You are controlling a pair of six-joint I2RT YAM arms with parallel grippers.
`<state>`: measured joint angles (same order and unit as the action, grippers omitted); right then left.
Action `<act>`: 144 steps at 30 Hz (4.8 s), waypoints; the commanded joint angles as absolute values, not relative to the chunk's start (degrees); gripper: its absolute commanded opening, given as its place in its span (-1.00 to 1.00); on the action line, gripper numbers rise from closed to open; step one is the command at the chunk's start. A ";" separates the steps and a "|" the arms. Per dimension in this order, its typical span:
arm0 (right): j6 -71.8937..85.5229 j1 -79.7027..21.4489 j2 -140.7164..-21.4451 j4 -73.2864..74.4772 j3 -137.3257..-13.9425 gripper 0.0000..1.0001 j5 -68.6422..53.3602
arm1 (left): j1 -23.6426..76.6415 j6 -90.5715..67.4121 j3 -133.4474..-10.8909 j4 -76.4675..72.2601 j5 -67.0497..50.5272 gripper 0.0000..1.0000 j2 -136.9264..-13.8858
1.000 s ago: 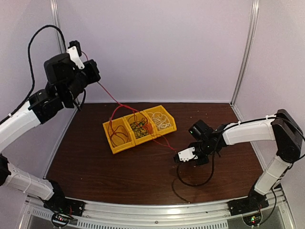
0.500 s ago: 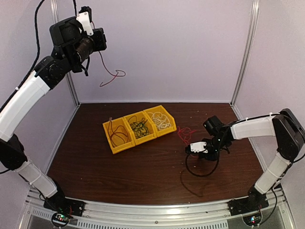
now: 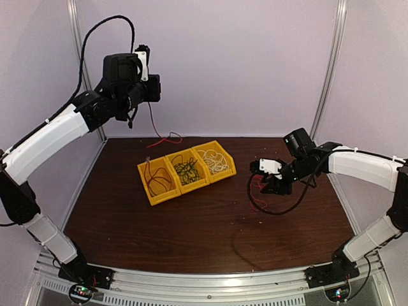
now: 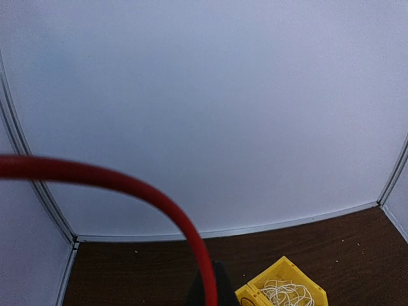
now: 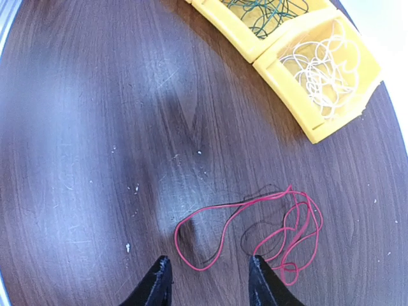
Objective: Untangle the cables
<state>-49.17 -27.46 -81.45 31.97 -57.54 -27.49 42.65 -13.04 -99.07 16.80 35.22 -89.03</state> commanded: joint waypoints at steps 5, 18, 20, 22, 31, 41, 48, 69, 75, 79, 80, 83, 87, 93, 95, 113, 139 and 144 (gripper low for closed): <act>-38.09 -22.61 -81.96 38.35 -66.06 0.13 -38.73 | 41.37 -19.16 -96.55 18.34 32.11 -1.00 -90.16; -21.66 -22.02 -81.71 29.82 -67.97 0.41 -36.47 | 38.83 -20.52 -89.13 17.79 27.20 -1.00 -87.46; -21.01 -21.97 -81.50 28.71 -67.34 0.41 -36.79 | 38.32 -20.58 -88.11 17.11 26.12 -1.00 -87.21; -20.64 -21.97 -81.51 27.87 -66.86 0.41 -36.99 | 38.07 -20.57 -87.81 17.02 25.29 -1.00 -87.61; -20.89 -22.06 -82.13 27.69 -65.90 0.42 -36.94 | 35.80 -22.16 -81.16 14.86 25.53 -1.00 -86.43; -21.42 -22.06 -81.14 27.22 -63.96 0.42 -36.82 | 33.25 -21.55 -80.24 14.81 26.91 -1.00 -83.14; -21.43 -22.06 -81.27 26.63 -63.35 0.42 -37.33 | 32.87 -21.70 -79.76 17.07 25.83 -1.00 -83.34; -21.68 -22.01 -82.26 26.63 -62.42 0.42 -37.97 | 29.07 -23.81 -73.56 17.11 27.75 -1.00 -82.01; -21.81 -21.99 -82.75 26.72 -62.40 0.42 -38.13 | 28.23 -24.06 -73.47 17.05 27.84 -1.00 -82.66; -22.06 -22.05 -83.09 26.59 -62.15 0.42 -38.15 | 28.13 -23.39 -73.86 14.80 25.83 -1.00 -84.98; -22.15 -22.05 -83.20 26.58 -62.10 0.42 -38.14 | 28.13 -23.00 -74.47 14.12 25.61 -1.00 -86.56; -22.17 -22.01 -83.49 26.72 -62.03 0.42 -38.31 | 28.05 -20.79 -78.24 12.69 24.30 -1.00 -92.61; -22.45 -22.06 -83.33 26.93 -61.92 0.43 -38.27 | 27.95 -20.60 -83.05 11.46 19.14 -1.00 -99.92; -22.89 -22.02 -82.71 26.83 -61.23 0.43 -37.79 | 27.95 -23.86 -81.44 5.32 9.52 -1.00 -103.26; -23.17 -22.06 -82.82 26.76 -61.04 0.43 -37.56 | 28.03 -25.46 -77.32 0.89 3.75 -1.00 -102.59; -23.99 -22.15 -85.30 27.77 -61.18 0.44 -38.68 | 29.27 -38.20 -55.53 -19.48 -9.24 -1.00 -99.94; -23.82 -22.18 -85.77 28.21 -61.78 0.44 -39.20 | 29.66 -33.65 -56.73 1.39 0.06 0.00 -85.36; -23.86 -22.41 -86.14 28.52 -62.14 0.44 -39.20 | 28.42 -27.83 -73.59 15.62 7.00 0.05 -92.91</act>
